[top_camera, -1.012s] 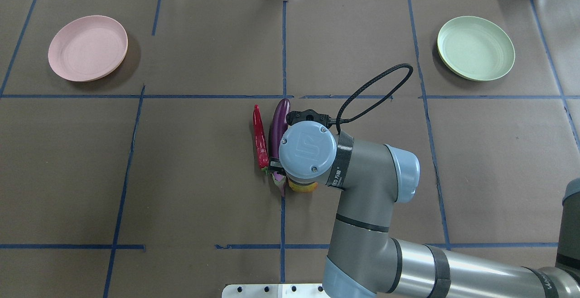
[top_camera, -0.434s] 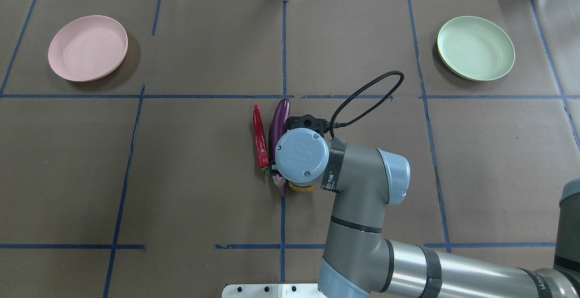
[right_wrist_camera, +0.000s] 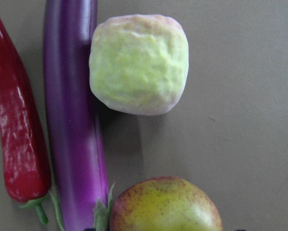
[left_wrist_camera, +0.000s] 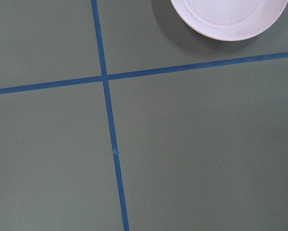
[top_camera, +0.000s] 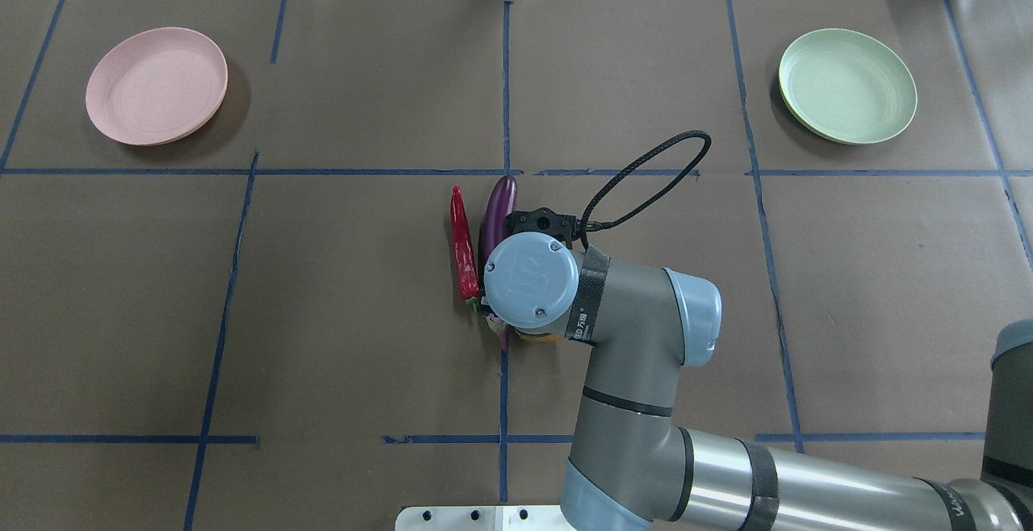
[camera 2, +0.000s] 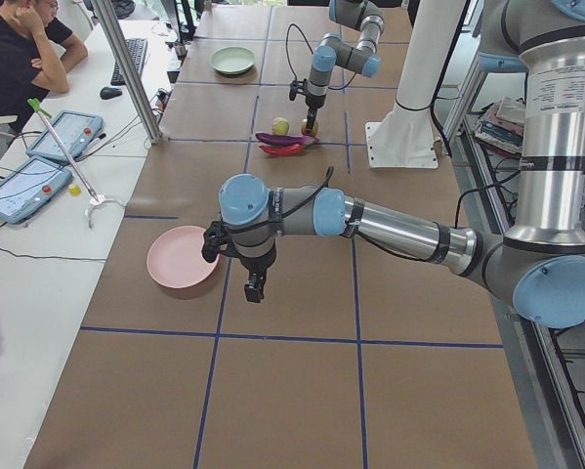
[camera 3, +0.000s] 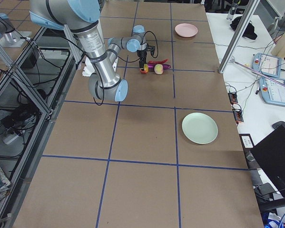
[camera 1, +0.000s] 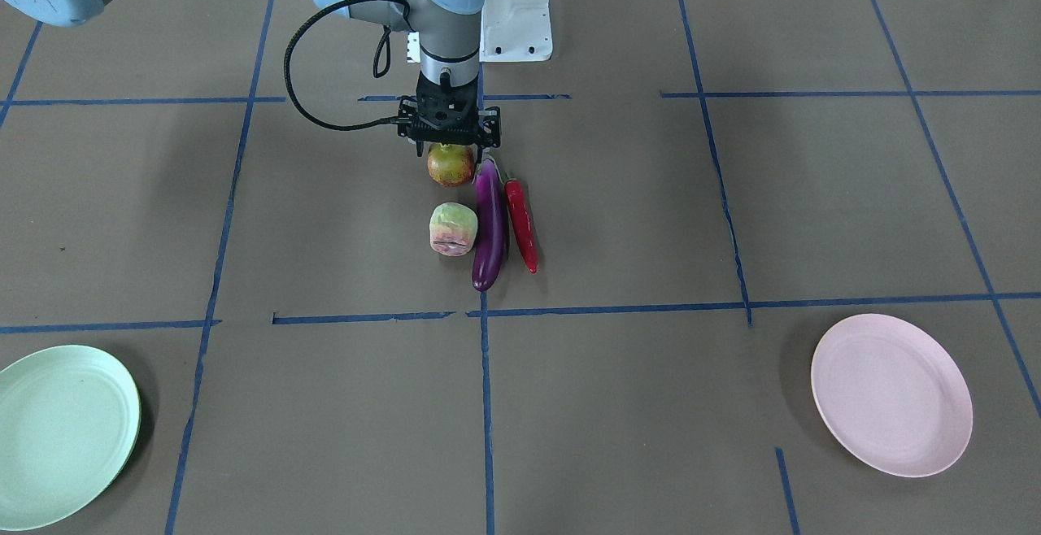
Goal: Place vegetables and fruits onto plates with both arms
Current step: 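Close the right gripper on the yellow-red apple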
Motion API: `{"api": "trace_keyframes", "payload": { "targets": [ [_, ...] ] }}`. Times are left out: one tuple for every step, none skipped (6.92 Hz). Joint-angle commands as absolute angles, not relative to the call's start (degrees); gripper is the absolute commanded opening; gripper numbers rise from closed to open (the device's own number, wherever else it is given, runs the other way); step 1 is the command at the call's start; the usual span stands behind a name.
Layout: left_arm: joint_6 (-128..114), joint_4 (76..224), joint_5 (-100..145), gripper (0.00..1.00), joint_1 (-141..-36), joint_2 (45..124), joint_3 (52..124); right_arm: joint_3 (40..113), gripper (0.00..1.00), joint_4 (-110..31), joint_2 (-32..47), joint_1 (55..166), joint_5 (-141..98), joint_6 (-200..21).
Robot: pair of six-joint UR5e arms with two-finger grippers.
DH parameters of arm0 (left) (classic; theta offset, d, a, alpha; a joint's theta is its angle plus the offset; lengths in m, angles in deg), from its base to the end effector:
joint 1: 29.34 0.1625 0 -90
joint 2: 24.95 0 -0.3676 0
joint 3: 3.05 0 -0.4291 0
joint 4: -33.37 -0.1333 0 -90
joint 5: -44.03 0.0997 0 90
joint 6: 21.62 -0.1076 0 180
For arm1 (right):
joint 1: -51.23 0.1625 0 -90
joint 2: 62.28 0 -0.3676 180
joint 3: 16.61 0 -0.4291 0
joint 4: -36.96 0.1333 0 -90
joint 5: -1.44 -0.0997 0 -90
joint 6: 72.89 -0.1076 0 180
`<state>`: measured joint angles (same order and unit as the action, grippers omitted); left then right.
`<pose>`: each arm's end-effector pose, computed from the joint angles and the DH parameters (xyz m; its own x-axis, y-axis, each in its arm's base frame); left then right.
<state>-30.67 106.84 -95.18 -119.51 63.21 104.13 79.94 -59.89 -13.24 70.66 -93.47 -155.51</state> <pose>-0.0533 -0.5001 0.4887 0.6456 0.1398 -0.7508 -0.0998 0.9901 0.0986 -0.5965 -0.3420 0.1400 0.7453 0.1272 0.6545 -0.1846 0.9826 0.0193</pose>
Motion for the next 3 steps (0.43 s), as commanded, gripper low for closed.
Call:
{"api": "trace_keyframes", "payload": {
  "targets": [
    [-30.67,106.84,-95.18,1.0,-119.6,63.21,104.18,77.8,0.98,-56.31,-13.33,70.56,-93.39,-155.51],
    [-30.76,106.84,-95.18,1.0,-119.6,63.21,104.18,77.79,0.93,-56.12,-13.24,70.56,-93.39,-155.51],
    [-30.76,106.84,-95.18,1.0,-119.6,63.21,104.18,78.74,0.41,-56.2,-13.33,70.65,-93.48,-156.12]
  ]
}}
